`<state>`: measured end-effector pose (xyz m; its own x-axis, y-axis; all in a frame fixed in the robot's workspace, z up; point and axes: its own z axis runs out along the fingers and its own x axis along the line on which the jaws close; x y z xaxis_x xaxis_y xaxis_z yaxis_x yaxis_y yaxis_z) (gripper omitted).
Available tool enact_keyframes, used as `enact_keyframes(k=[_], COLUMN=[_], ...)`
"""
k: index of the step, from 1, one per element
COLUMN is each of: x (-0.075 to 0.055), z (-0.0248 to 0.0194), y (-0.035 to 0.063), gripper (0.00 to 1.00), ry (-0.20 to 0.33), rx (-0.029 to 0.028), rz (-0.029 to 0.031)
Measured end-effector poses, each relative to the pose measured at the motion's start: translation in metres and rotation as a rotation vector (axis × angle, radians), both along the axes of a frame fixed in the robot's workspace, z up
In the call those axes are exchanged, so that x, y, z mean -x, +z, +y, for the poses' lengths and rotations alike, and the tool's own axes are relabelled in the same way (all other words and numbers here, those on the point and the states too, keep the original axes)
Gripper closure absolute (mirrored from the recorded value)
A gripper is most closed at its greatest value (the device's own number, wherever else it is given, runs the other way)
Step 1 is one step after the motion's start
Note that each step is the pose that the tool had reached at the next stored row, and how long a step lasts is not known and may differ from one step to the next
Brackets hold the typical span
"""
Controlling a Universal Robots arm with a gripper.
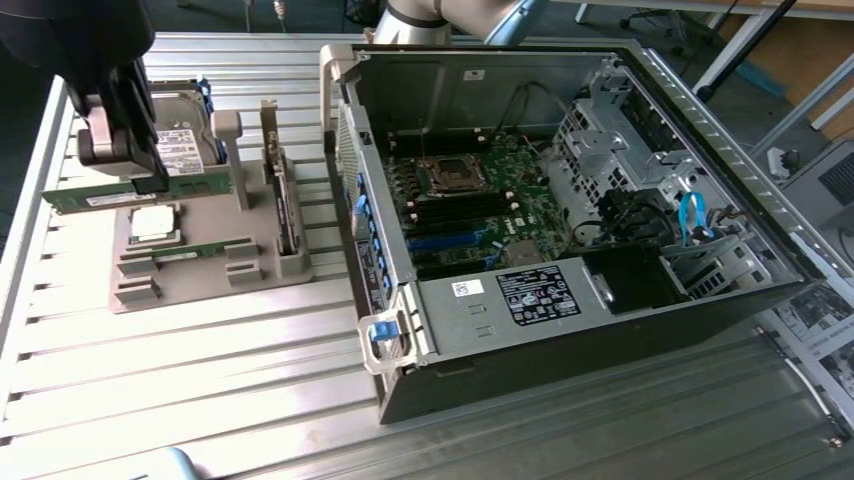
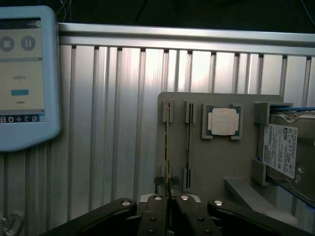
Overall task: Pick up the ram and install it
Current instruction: 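Pick up the ram and move it above insertion slot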
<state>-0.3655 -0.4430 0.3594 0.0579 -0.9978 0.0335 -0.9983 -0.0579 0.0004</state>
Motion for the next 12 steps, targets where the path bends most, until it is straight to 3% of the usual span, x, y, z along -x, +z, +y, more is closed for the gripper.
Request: enact_keyframes(k=[12], x=[0.0], z=[0.0], y=[0.0053], gripper=[0.87], ry=[0.0], rx=[0.0001], rz=[0.0])
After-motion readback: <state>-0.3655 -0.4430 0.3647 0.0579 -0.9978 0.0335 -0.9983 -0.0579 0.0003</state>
